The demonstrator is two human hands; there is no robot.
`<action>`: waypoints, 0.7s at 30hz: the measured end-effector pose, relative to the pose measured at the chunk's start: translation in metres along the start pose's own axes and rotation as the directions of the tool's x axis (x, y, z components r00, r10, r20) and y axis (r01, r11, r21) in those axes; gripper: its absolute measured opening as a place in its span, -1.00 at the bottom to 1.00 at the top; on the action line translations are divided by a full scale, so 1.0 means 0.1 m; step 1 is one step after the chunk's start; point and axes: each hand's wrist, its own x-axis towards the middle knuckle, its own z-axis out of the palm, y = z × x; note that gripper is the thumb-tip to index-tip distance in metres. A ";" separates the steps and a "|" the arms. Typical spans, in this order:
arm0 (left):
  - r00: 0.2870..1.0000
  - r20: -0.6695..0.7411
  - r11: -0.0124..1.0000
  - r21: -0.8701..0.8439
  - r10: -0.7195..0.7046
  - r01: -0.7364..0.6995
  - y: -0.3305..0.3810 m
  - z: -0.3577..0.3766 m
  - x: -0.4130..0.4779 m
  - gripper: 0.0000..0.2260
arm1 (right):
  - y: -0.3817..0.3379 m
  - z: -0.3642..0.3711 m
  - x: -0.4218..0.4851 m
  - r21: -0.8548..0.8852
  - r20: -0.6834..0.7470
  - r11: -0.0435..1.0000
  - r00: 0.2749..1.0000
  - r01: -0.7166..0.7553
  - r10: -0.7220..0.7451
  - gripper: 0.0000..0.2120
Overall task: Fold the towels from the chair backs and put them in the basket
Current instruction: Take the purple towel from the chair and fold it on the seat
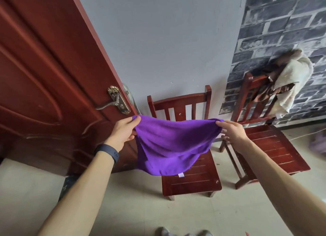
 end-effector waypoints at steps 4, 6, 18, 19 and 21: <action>0.998 -0.056 1.000 -0.025 -0.012 0.011 -0.02 -0.01 0.05 -0.89 | -0.12 -0.02 -0.08 0.296 0.069 0.951 0.995 -0.089 0.071 -0.92; 0.997 -0.072 0.999 -0.036 -0.004 0.001 -0.04 -0.03 0.06 -0.96 | -0.19 -0.01 -0.10 0.342 0.035 0.938 0.998 -0.062 0.053 -0.92; 0.988 -0.053 0.973 -0.174 0.145 -0.152 -0.03 -0.02 -0.04 -0.63 | -0.52 -0.07 -0.16 0.340 0.041 0.935 0.992 0.100 -0.121 -0.75; 0.984 -0.021 0.974 -0.136 0.180 -0.181 -0.02 -0.03 -0.05 -0.63 | -0.55 -0.08 -0.17 0.332 0.056 0.937 0.989 0.110 -0.136 -0.67; 0.972 0.000 0.972 -0.035 0.235 -0.234 -0.01 -0.04 -0.04 -0.60 | -0.59 -0.12 -0.20 0.263 0.073 0.950 0.979 0.167 -0.193 -0.61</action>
